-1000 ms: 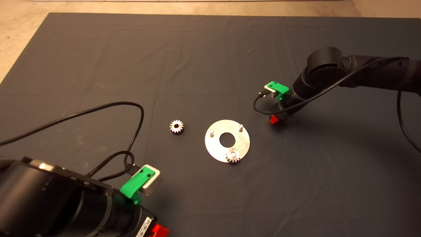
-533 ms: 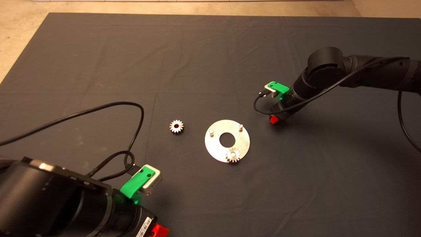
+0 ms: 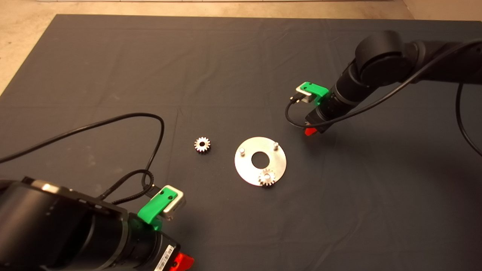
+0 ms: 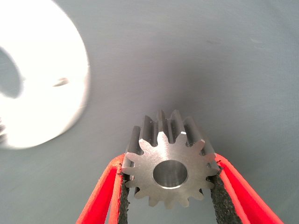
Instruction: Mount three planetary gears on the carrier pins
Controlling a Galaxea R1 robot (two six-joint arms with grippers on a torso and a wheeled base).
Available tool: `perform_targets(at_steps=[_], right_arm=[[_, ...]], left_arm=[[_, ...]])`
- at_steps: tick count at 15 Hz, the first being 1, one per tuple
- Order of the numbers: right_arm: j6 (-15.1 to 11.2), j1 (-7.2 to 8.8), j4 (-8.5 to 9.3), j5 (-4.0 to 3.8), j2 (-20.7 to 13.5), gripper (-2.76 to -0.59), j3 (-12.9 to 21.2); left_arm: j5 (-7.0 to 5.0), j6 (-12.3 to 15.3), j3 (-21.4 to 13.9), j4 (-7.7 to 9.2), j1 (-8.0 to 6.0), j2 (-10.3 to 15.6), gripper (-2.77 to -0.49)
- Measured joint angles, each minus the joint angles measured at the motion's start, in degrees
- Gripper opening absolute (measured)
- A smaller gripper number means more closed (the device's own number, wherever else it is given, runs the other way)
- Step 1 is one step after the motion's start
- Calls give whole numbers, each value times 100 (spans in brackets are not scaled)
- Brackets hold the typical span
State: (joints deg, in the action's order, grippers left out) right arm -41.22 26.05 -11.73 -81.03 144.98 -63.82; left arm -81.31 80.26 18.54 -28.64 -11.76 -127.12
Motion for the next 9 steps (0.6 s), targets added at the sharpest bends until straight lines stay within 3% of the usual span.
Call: perform_targets(at_steps=[2, 6, 7, 9], right_arm=[[-22, 156, 258, -61, 148, -237, 241], [-39, 168, 324, -174, 617, -237, 377], [-37, 160, 330, -171, 645, -237, 377], [-33, 157, 338, -265, 669, -237, 314]], left_arm=[[0, 0, 0, -1, 0, 0, -90], [10, 13, 0, 0, -2, -2, -90], [15, 18, 0, 0, 0, 0, -90], [78, 35, 0, -2, -30, 0, -90]])
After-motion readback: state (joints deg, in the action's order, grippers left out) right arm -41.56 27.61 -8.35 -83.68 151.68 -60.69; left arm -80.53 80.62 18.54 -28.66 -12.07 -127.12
